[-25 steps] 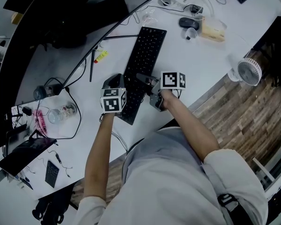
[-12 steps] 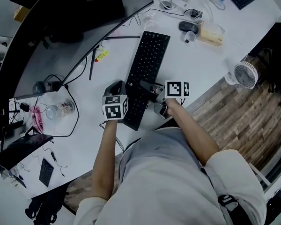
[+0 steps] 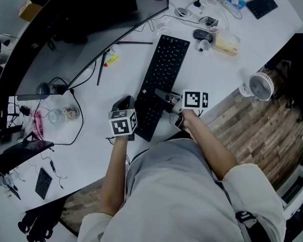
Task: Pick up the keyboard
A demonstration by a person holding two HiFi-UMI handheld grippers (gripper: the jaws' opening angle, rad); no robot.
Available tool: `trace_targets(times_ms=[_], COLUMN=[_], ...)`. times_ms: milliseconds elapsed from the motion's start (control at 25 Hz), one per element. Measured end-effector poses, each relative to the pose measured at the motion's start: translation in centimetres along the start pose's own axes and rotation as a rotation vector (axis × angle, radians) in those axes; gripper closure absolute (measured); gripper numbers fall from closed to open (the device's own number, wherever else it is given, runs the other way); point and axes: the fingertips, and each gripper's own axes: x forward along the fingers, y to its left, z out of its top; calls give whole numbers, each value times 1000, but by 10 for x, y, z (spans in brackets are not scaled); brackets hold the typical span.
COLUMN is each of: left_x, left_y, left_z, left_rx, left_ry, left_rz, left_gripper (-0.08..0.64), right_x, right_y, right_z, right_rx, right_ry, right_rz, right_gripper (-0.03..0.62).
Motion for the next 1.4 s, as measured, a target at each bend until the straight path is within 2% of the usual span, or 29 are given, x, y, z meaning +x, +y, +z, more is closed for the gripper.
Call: trace_targets(times_ms=[280,520,760,1120,1400], left_x=[-20,-39,-63,-97,-113], left_y=[-26,-30,-30,-16,-16], left_z=[22,26,30,38,39], left_rx=[-45,-3,-63,-128,-176], left_ry=[-78,-115,-180,-241,-282], left_rz=[-70,-65,-102,-87,-92], left_gripper=[560,560,560,560,560], right_x=[-16,-35,-52,-77,-93], right_y=[11,29,45,62,82], right_z=[11,21,27,41,53], right_rx=[-55,-91,-135,-233,-305], right_ry=[-13,-64,-80,-94,-111], right_rz=[-23,-20,-21,-42,-15], right_gripper=[517,517,517,517,517])
